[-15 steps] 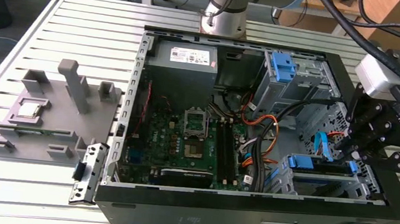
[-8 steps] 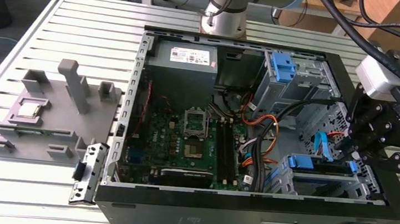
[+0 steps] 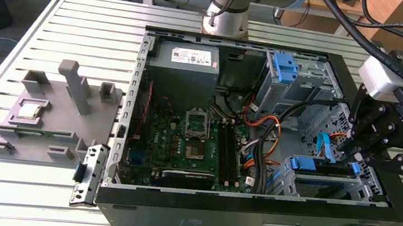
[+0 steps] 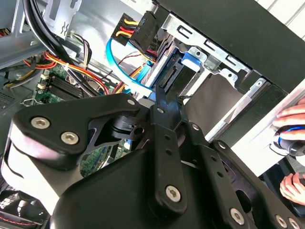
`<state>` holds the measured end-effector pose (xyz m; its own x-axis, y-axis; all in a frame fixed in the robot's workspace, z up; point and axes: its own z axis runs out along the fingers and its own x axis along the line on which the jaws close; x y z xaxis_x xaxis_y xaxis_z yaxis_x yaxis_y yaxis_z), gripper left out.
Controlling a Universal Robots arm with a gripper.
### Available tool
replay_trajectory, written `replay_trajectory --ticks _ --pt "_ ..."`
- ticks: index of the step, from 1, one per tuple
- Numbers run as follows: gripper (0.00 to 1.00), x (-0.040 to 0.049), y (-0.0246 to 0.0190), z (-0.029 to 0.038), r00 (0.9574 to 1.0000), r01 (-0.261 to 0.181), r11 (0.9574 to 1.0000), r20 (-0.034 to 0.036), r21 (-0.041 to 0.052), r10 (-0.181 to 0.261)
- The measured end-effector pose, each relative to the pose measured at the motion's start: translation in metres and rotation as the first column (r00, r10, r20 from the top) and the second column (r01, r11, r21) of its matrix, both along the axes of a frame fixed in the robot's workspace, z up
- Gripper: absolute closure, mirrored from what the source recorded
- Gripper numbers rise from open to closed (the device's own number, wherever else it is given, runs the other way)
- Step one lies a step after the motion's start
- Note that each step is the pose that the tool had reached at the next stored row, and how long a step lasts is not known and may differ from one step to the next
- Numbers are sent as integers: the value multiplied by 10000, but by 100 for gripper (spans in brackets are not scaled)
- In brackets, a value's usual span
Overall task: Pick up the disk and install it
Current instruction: 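Insert the second disk wire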
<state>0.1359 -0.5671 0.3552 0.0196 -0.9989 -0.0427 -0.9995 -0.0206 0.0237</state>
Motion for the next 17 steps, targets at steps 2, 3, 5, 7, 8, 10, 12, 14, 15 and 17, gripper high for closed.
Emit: replay_trajectory --ticks 2,3,5,7,8,10,12,14,15,17 --pt "76 0 0 2 10000 -1 10000 0 2 1" --pt "76 0 -1 9 10000 0 10000 0 5 0" --pt "76 0 0 41 10000 0 10000 0 9 0" --pt "76 0 0 84 10000 0 10000 0 14 0" --pt "76 0 0 106 10000 0 10000 0 14 0" --pt "76 0 0 145 10000 0 10000 0 15 0" --pt "76 0 0 171 10000 0 10000 0 15 0" --pt "76 0 0 203 10000 0 10000 0 16 0" --pt "76 0 0 209 10000 0 10000 0 17 0" --pt "76 0 0 210 10000 0 10000 0 19 0"
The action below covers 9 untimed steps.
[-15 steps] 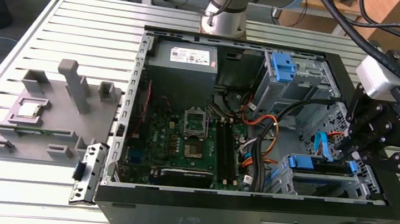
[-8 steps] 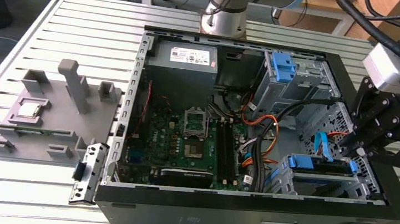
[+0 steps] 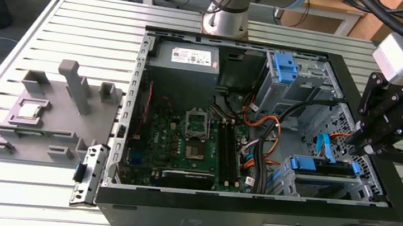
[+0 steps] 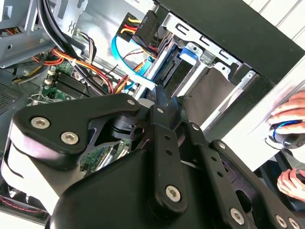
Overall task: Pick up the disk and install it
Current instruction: 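Insert the second disk wire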
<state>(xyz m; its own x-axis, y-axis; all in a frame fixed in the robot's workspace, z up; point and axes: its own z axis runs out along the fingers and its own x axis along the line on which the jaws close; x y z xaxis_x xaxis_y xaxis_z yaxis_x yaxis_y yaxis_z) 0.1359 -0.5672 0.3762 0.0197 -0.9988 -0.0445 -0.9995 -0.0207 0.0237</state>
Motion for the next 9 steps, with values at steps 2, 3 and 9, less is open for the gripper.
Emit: replay_trajectory --ticks 2,3,9 --pt "76 0 0 2 10000 1 10000 0 -2 -1" --pt "76 0 0 3 10000 0 10000 0 -3 0" --pt "76 -1 45 3 10000 1 10000 0 -4 -1"
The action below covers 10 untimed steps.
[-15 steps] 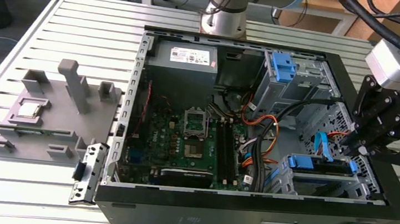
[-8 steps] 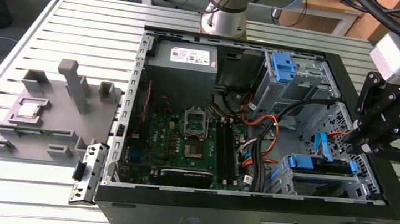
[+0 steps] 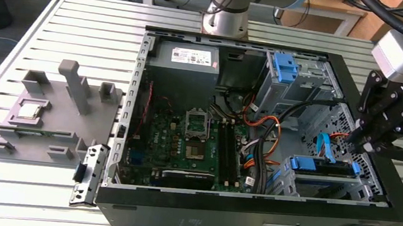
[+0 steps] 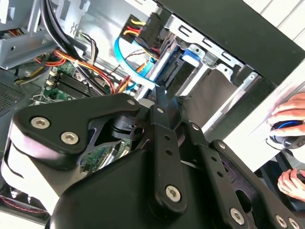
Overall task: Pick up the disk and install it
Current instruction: 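Insert the second disk wire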
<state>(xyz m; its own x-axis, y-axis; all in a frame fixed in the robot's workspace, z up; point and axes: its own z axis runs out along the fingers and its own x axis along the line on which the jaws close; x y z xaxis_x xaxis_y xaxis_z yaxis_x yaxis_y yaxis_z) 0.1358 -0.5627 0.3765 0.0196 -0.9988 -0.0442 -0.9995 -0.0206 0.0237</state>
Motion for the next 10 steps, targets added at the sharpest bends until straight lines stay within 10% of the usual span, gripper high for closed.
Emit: replay_trajectory --ticks 10 --pt "76 0 176 -6 10000 -1 10000 0 4 1"
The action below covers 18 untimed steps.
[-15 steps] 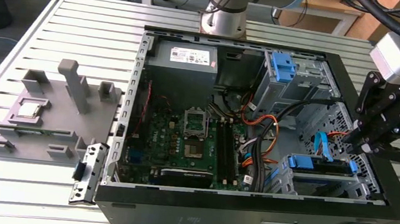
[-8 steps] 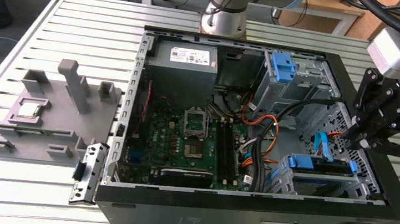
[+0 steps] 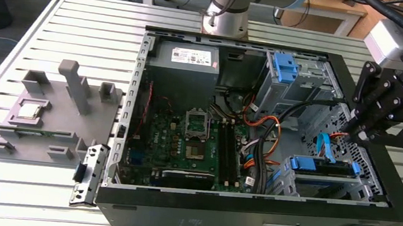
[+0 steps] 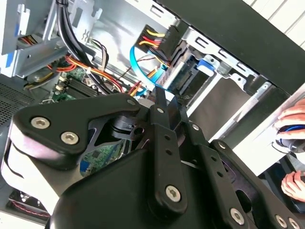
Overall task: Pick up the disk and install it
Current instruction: 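Insert the second disk wire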
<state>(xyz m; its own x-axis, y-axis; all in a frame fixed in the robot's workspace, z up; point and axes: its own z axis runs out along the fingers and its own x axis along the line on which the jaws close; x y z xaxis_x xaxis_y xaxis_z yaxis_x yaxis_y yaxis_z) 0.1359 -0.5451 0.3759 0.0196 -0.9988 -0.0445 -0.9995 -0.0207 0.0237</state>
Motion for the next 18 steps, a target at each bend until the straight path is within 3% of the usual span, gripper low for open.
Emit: replay_trajectory --ticks 7,18 --pt "76 0 72 -5 10000 0 10000 0 31 0" --pt "76 37 81 -4 10000 -1 10000 -29 38 1"
